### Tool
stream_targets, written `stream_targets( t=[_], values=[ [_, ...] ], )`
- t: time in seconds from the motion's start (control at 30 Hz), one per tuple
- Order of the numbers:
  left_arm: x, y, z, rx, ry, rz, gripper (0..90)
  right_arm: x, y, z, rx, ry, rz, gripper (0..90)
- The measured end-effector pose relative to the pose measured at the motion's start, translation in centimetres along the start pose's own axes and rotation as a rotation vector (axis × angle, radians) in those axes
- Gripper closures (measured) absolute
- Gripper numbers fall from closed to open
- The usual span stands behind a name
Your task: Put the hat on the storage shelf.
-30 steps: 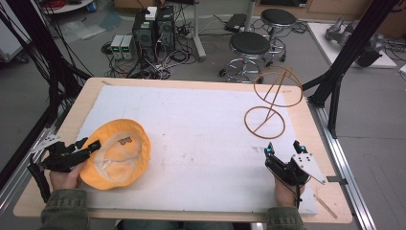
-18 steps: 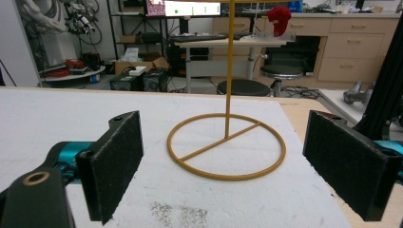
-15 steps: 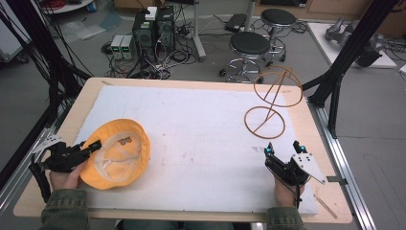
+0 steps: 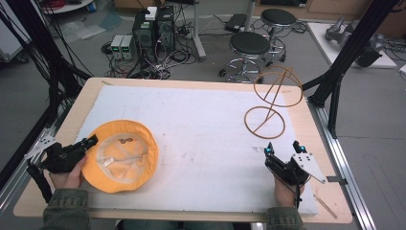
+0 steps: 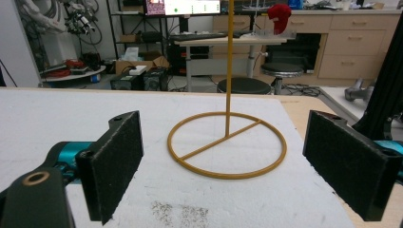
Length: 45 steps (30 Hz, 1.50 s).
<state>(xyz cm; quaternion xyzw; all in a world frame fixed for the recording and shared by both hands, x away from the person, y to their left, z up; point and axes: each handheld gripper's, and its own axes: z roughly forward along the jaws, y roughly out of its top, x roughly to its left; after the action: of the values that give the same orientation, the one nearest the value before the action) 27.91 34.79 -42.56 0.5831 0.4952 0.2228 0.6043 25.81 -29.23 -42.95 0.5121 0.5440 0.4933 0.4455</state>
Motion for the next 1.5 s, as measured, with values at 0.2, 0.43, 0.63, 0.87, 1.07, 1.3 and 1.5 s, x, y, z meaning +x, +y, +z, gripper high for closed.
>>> stream_targets(
  t=[0.2, 0.43, 0.63, 0.87, 1.07, 1.3, 1.5],
  values=[
    [-1.1, 0.2, 0.0, -0.039, -0.025, 0.026, 86.2, 0.0, 0.0, 0.0, 0.005, 0.003, 0.008, 12.0],
    [-1.8, 0.4, -0.2, -0.081, -0.032, 0.061, 86.2, 0.0, 0.0, 0.0, 0.006, 0.007, 0.011, 12.0],
    [-2.1, 0.5, -0.5, -0.143, -0.048, 0.094, 86.4, 0.0, 0.0, 0.1, 0.009, 0.008, 0.011, 12.0],
    [-3.0, 1.4, -0.5, -0.196, -0.069, 0.143, 86.6, 0.0, 0.0, 0.0, 0.010, 0.010, 0.014, 12.1],
    [-4.0, 2.2, 0.0, -0.242, -0.082, 0.182, 86.5, 0.0, 0.0, 0.0, 0.010, 0.006, 0.015, 12.1],
    [-4.7, 4.3, 0.7, -0.317, -0.071, 0.225, 86.5, -0.1, 0.1, -0.2, 0.001, -0.016, 0.018, 12.0],
    [-5.5, 6.5, 1.2, -0.366, -0.056, 0.276, 86.5, -0.1, 0.1, -0.3, -0.004, -0.024, 0.015, 12.0]
  ],
)
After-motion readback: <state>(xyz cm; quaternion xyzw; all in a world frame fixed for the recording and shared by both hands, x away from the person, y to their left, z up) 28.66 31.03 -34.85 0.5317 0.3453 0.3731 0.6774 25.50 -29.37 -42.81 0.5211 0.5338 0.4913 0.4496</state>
